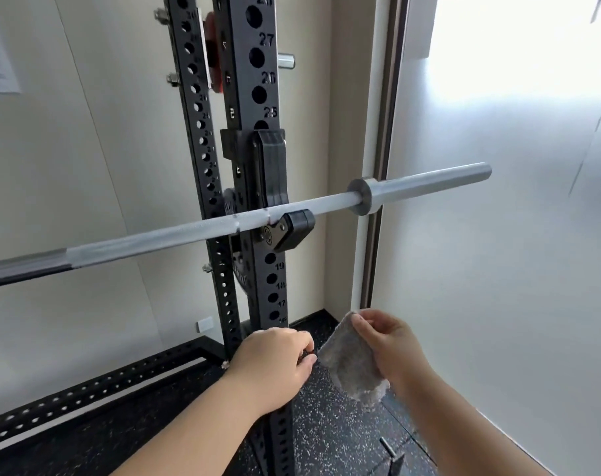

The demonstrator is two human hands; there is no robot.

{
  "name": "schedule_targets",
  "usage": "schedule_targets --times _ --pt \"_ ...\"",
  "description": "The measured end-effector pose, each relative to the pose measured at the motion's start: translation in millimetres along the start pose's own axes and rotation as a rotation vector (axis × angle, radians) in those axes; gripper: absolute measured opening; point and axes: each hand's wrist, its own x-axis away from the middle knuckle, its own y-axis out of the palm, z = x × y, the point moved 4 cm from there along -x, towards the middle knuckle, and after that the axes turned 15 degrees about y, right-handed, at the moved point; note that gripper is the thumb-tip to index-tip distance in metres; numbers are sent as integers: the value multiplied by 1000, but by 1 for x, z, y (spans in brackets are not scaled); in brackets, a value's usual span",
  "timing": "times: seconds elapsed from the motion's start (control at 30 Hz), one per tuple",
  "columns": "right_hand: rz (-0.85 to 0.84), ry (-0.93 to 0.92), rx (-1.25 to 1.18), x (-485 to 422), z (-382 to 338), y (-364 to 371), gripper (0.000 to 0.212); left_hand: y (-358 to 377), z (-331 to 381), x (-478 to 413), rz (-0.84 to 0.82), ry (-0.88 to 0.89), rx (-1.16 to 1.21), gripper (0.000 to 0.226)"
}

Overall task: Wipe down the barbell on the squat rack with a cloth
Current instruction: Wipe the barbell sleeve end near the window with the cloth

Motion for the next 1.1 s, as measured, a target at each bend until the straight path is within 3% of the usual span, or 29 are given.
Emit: schedule_targets --times 0.1,0.2,0.53,1.1 --pt "-66 -31 -119 -11 -19 -2 5 -9 -5 -18 54 14 13 27" --pt "-102 -64 -148 -24 -36 -3 19 -24 -14 -38 129 15 74 28" --pt "170 -280 35 -43 -84 -16 38 -63 -17 -83 290 100 110 31" --pt "471 -371 -103 -19 -144 -51 27 -121 29 -108 453 349 49 40"
